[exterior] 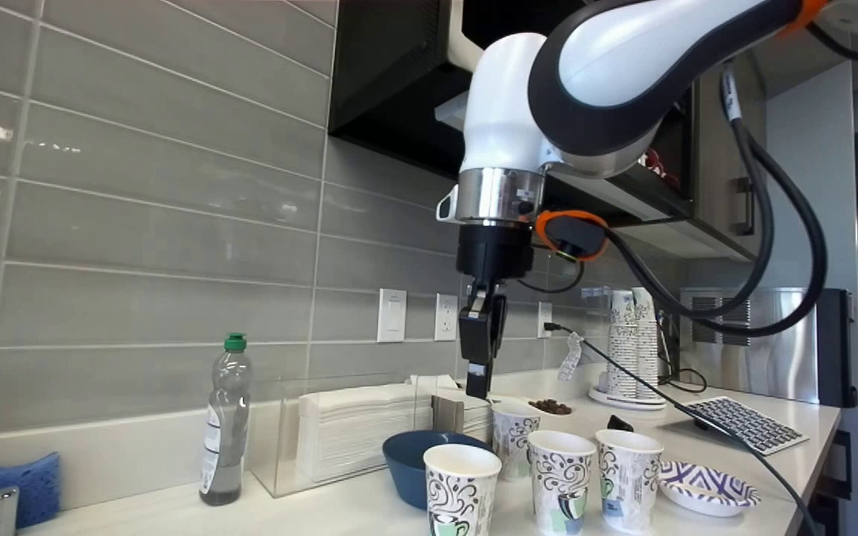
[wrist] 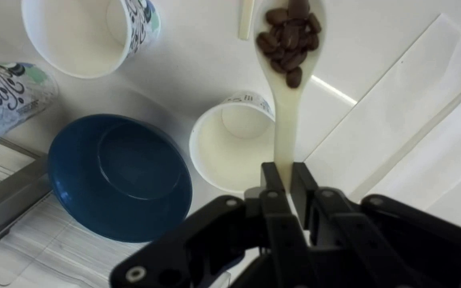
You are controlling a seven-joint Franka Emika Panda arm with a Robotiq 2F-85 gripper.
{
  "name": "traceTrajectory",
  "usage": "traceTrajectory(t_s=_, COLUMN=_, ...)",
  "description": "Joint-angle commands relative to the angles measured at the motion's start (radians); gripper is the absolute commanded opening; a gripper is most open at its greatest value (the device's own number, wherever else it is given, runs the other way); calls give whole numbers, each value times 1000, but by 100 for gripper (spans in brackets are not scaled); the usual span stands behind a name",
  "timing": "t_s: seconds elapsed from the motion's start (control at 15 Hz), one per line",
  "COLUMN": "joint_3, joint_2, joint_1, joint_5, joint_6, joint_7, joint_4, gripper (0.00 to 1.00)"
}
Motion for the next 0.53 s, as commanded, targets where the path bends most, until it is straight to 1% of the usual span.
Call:
traceTrajectory(t_s=0.0, joint_3=3, joint_2=102, joint_1=-6, joint_5=-35, joint_6=-22, joint_7=-61, joint_4=119, gripper=3)
traceTrajectory(t_s=0.2, joint_3=1, joint_2=145, joint_1=-4, joint_5=-63, joint_6=-21, joint_7=-94, joint_4=175, gripper=3)
traceTrajectory(t_s=0.27, joint_3=2, joint_2=101, joint_1=-2, joint_5=-25, joint_6=-3, joint_7=-69, joint_4=113, gripper=13)
traceTrajectory(t_s=0.47, joint_3=1, joint_2=130, joint_1=-2, joint_5=-33, joint_6=-3, joint_7=-84, joint_4=147, gripper=13)
